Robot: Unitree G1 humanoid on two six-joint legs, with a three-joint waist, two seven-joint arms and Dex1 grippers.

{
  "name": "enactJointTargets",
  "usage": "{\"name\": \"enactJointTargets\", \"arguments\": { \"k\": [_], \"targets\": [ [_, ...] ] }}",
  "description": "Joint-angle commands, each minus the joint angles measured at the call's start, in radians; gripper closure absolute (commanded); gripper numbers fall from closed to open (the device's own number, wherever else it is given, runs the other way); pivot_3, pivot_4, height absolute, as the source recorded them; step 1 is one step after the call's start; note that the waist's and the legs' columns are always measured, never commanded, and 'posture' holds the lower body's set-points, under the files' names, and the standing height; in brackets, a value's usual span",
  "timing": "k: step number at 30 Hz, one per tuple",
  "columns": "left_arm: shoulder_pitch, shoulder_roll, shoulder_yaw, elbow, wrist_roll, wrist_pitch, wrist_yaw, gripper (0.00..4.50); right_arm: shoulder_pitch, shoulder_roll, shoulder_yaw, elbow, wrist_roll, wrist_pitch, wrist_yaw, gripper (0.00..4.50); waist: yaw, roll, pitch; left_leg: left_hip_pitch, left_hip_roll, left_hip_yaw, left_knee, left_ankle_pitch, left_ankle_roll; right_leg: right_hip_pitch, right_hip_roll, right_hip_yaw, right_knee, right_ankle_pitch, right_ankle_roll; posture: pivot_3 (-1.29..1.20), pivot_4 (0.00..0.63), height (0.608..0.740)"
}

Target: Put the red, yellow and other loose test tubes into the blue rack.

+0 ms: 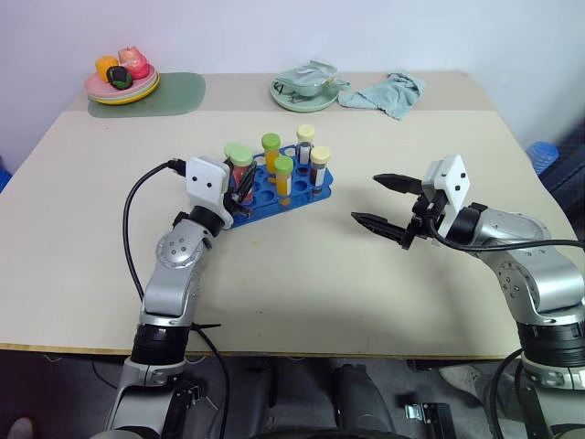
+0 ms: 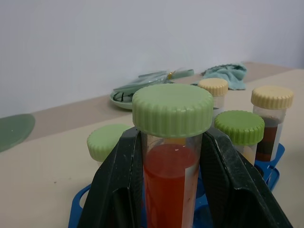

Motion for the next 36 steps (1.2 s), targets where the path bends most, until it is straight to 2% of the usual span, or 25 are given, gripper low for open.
{"name": "enactJointTargets", "arguments": {
  "k": [1, 15, 18, 20, 23, 28, 34, 36],
  "targets": [
    [0.025, -0.008, -0.027, -0.006, -0.011, 0.013, -0.028, 2.89, -0.023, 0.003, -0.009, -0.012, -0.001, -0.027, 0.004, 0.13, 0.000, 0.000, 0.000, 0.000, 0.000, 0.000, 0.000, 0.000, 0.000, 0.000, 0.000, 0.000, 0.000, 0.000, 0.000, 0.00, 0.150, 0.740],
    [0.039, -0.020, -0.026, 0.049, -0.036, -0.027, -0.088, 2.89, -0.014, 0.002, -0.011, -0.023, 0.001, -0.021, -0.004, 0.13, 0.001, 0.000, 0.000, 0.000, 0.000, 0.000, 0.000, 0.000, 0.000, 0.000, 0.000, 0.000, 0.000, 0.000, 0.000, 0.00, 0.150, 0.740],
    [0.044, -0.026, -0.012, 0.047, -0.063, -0.039, -0.098, 1.99, -0.013, 0.002, -0.012, -0.023, 0.002, -0.022, -0.004, 0.13, 0.001, 0.000, 0.000, 0.000, 0.000, 0.000, 0.000, 0.000, 0.000, 0.000, 0.000, 0.000, -0.001, 0.000, 0.000, 0.00, 0.150, 0.740],
    [0.041, -0.025, -0.009, 0.047, -0.024, -0.067, -0.061, 1.00, -0.013, 0.003, -0.011, -0.018, 0.001, -0.026, -0.002, 0.13, 0.000, 0.000, 0.000, 0.000, 0.000, 0.000, 0.000, 0.000, 0.000, 0.000, 0.000, 0.000, -0.001, 0.000, 0.000, 0.00, 0.150, 0.740],
    [0.049, -0.024, -0.011, 0.026, -0.033, -0.065, -0.061, 1.00, -0.013, 0.006, -0.007, -0.006, -0.004, -0.035, 0.003, 0.13, 0.000, 0.000, 0.000, 0.000, 0.000, 0.000, 0.000, 0.000, 0.000, 0.000, 0.000, 0.000, 0.000, 0.000, 0.000, 0.00, 0.150, 0.740],
    [0.108, -0.031, 0.005, -0.001, -0.001, -0.187, -0.023, 1.00, -0.010, 0.014, 0.003, 0.014, -0.008, -0.052, 0.011, 0.13, 0.000, 0.000, 0.000, 0.000, 0.000, 0.000, 0.000, 0.000, 0.000, 0.000, 0.000, 0.000, -0.001, 0.000, 0.000, 0.00, 0.150, 0.740],
    [0.233, 0.091, 0.040, -0.087, -0.059, -0.212, -0.156, 1.00, 0.044, 0.021, -0.013, 0.018, -0.030, -0.077, -0.002, 0.13, -0.001, 0.000, 0.000, 0.000, 0.000, 0.000, -0.001, -0.001, 0.001, 0.000, 0.000, 0.000, -0.001, 0.000, 0.000, 0.00, 0.150, 0.740],
    [0.284, 0.136, 0.059, -0.128, -0.126, -0.207, -0.228, 1.00, 0.083, 0.018, -0.034, 0.018, -0.037, -0.088, -0.014, 0.13, 0.001, 0.000, 0.000, 0.000, 0.000, 0.000, -0.001, -0.001, 0.001, 0.000, 0.000, 0.000, -0.001, 0.000, 0.000, 0.00, 0.150, 0.740]
  ]
}}
